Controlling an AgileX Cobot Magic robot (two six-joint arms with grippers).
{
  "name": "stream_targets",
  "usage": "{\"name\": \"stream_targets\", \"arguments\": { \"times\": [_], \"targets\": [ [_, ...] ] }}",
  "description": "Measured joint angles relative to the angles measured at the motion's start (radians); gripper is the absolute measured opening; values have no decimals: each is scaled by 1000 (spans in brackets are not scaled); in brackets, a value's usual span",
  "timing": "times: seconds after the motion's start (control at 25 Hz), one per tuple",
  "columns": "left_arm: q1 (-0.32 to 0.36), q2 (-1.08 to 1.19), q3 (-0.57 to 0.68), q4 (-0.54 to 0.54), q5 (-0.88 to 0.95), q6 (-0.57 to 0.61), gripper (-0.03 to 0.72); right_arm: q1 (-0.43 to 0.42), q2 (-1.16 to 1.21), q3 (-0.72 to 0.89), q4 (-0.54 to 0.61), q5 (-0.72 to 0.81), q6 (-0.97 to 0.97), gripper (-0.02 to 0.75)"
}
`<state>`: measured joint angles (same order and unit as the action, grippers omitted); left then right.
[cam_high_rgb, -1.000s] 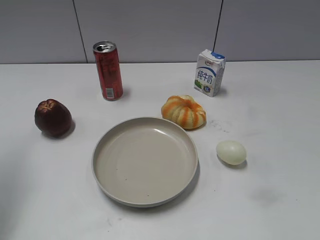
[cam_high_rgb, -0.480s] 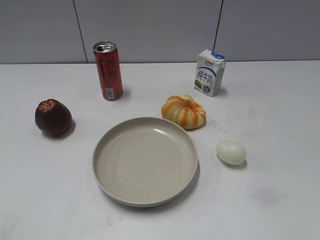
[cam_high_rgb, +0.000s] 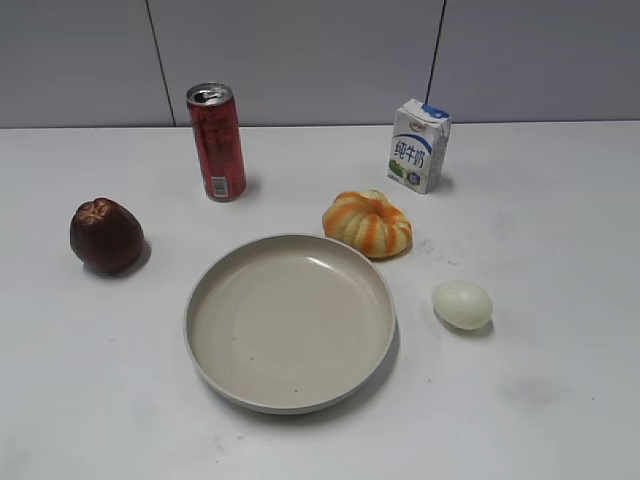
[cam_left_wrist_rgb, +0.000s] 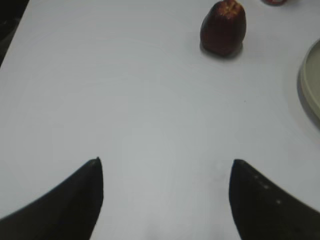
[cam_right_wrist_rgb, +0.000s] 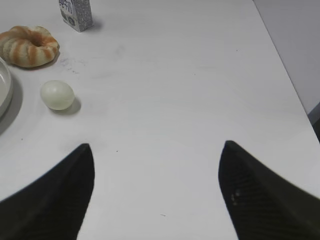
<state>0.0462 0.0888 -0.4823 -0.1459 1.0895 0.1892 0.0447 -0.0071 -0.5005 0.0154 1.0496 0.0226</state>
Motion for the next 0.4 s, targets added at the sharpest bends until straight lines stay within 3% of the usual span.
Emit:
{"name": "stream_targets", "arguments": {
  "times": [0.4],
  "targets": [
    [0, -91, 6, 0, 1, 0, 579, 0, 0, 0, 1, 0, 0, 585]
  ]
}}
